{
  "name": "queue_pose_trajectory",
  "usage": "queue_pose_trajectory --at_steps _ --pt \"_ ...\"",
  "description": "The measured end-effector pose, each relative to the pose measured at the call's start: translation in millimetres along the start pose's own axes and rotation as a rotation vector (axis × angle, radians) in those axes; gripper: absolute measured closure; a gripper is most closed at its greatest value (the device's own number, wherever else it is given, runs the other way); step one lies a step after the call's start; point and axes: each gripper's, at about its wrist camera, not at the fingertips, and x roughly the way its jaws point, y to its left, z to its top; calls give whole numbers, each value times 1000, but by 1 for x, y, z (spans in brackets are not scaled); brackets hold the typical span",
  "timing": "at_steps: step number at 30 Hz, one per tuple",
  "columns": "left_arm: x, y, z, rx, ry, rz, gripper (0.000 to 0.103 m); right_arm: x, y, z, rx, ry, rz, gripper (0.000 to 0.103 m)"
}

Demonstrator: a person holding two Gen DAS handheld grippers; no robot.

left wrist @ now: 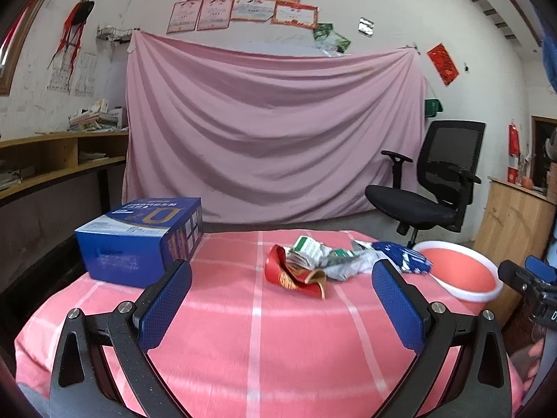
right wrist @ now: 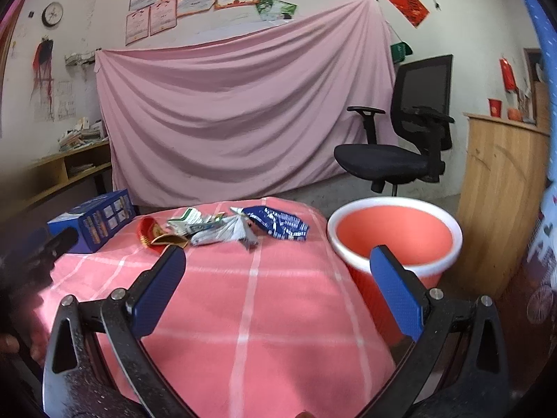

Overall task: Collect trash
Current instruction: 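Grasp the red-gold wrapper with the left tool while the right tool grasps the grey mask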

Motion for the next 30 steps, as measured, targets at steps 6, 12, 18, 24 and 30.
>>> queue_pose_trajectory --at_steps 6,12,18,24,30 --pt "42 4 13 6 48 30 2 54 -13 18 49 92 68 0" --pt "96 22 22 -19 187 41 2 121 -2 25 52 283 150 0" --pt "133 39 20 -82 355 -3 3 169 4 21 80 445 232 0" --pt "158 49 20 -128 485 -73 31 197 19 20 71 525 273 4" --pt "169 49 28 -126 551 -131 56 217 30 18 33 574 253 19"
